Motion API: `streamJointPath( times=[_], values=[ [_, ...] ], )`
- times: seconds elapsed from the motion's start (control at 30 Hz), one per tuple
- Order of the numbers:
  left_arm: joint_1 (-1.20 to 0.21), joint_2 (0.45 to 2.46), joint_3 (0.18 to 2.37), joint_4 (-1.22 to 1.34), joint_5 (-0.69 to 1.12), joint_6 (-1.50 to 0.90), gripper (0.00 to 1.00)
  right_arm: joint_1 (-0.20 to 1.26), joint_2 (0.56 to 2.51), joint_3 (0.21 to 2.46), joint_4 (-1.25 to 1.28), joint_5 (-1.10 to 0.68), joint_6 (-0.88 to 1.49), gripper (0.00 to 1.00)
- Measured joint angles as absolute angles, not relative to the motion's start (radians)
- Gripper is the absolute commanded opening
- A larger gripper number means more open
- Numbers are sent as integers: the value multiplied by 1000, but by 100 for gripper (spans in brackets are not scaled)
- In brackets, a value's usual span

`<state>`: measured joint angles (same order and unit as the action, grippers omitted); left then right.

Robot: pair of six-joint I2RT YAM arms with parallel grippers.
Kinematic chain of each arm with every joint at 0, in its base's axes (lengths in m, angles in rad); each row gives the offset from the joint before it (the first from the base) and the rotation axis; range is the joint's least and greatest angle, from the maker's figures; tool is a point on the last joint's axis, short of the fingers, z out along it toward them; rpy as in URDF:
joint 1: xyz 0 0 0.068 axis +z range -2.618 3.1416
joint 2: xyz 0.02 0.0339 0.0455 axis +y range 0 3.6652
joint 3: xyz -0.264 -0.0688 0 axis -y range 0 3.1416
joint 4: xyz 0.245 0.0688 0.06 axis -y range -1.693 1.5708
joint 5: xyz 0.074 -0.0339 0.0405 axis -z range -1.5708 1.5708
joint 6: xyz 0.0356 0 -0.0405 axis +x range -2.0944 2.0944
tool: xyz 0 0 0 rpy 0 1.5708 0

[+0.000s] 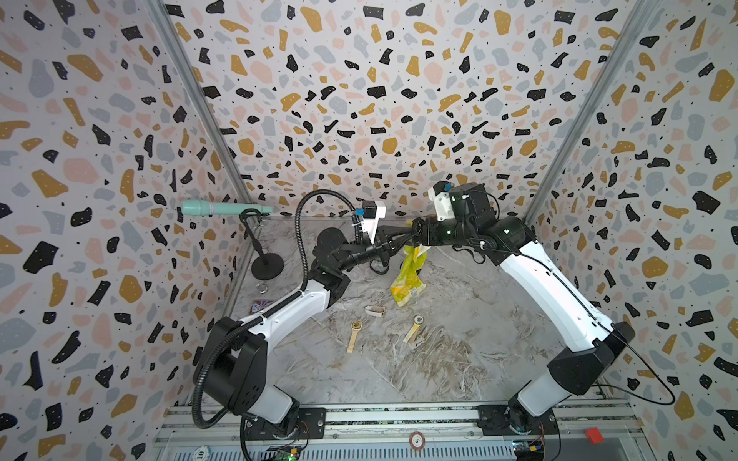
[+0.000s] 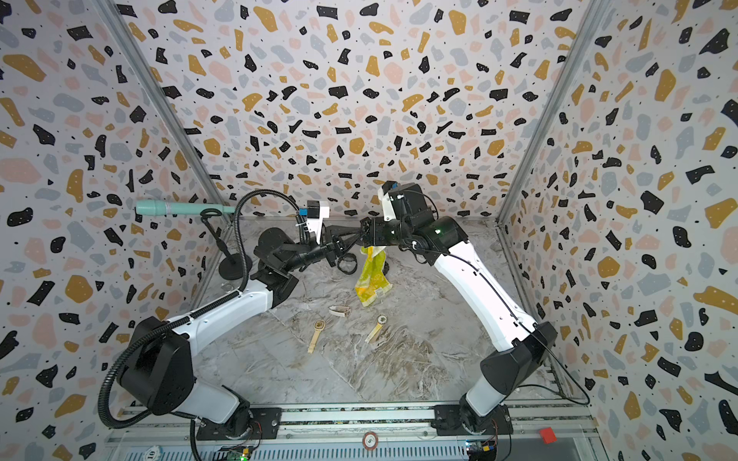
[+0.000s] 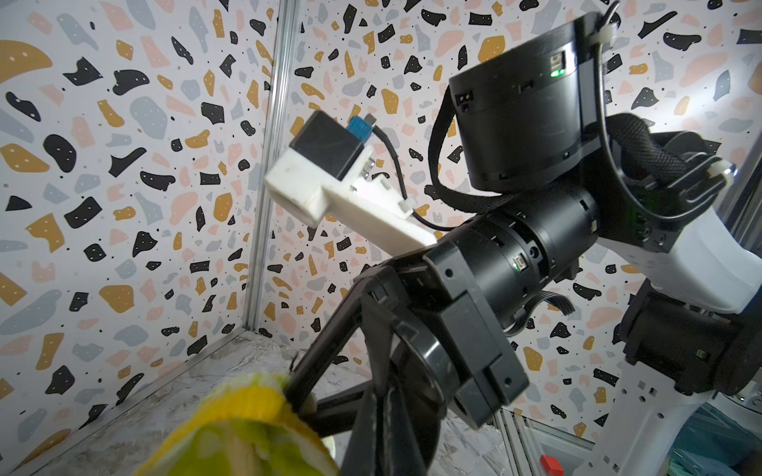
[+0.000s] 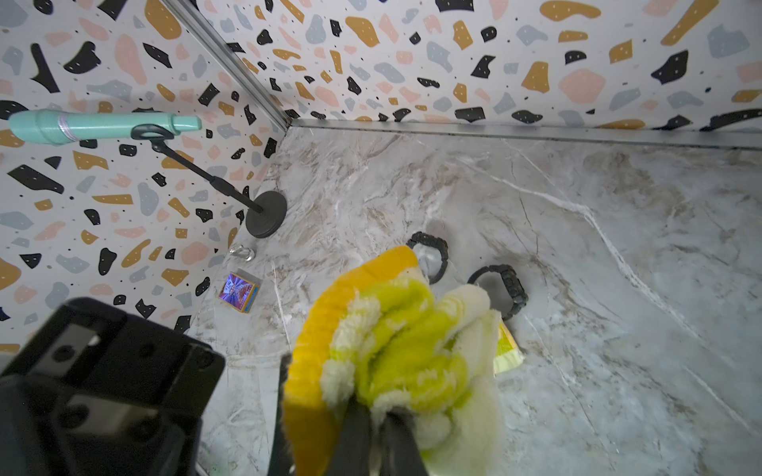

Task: Wipe the watch dial
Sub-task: Wipe the dirt from the watch dial.

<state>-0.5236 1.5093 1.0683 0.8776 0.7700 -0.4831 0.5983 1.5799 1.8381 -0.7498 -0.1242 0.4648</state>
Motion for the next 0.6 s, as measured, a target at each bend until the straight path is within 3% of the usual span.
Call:
streamJointPath(
  times=[0.6],
  values=[
    [-524,1596,1105,852,749,-428,0,532,1327,1780,-769,-149,448,0]
  ],
)
